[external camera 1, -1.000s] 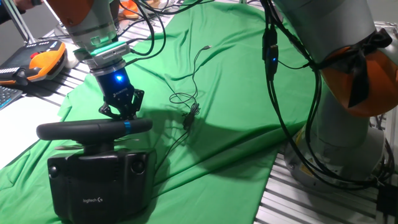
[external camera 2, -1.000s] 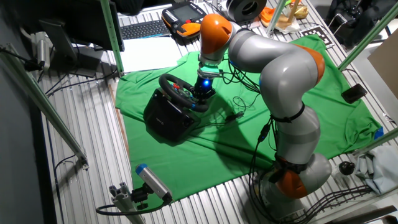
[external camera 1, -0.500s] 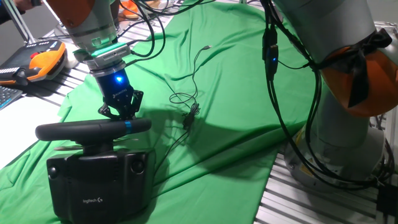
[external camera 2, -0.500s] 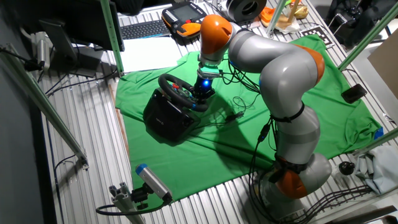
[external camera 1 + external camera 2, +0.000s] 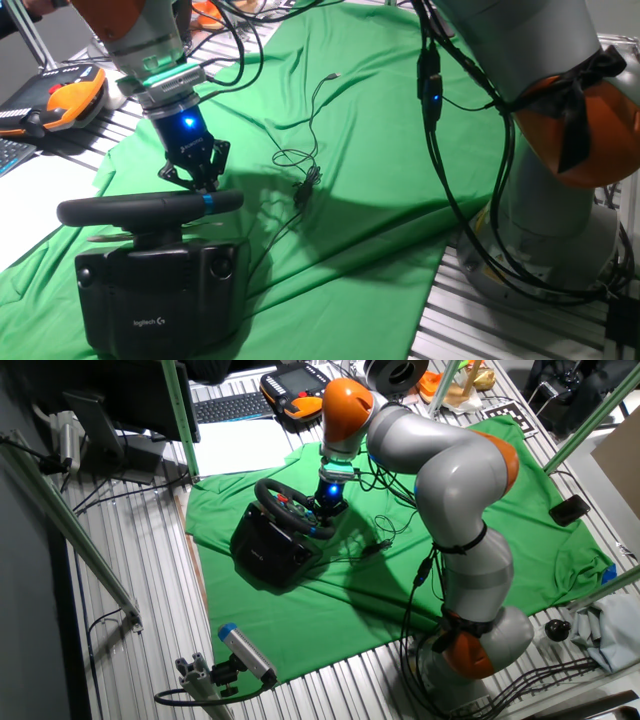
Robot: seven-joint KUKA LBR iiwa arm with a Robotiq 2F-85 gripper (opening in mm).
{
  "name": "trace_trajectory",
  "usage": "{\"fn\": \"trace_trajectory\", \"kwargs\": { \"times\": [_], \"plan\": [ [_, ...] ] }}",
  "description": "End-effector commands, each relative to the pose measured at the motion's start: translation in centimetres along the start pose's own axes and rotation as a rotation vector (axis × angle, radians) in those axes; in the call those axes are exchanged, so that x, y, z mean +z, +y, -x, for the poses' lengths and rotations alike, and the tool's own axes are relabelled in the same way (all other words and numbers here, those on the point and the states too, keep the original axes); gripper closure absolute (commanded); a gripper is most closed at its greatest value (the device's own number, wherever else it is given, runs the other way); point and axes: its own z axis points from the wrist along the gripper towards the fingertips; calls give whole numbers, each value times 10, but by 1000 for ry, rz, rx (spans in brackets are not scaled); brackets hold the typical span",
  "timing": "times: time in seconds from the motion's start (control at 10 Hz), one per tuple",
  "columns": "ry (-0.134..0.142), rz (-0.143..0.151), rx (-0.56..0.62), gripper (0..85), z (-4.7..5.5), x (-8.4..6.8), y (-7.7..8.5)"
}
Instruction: Rotate the steering wheel 90 degrees counterclockwise
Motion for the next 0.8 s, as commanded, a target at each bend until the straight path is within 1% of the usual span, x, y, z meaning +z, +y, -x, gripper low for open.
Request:
{"fn": "trace_trajectory", "kwargs": {
  "times": [0.0,0.2,0.4,0.7],
  "plan": [
    [-2,4,1,850,1,1,0],
    [-10,11,4,850,6,4,1],
    [-10,27,-3,850,11,7,2],
    [-14,34,-5,850,15,8,5]
  ]
}}
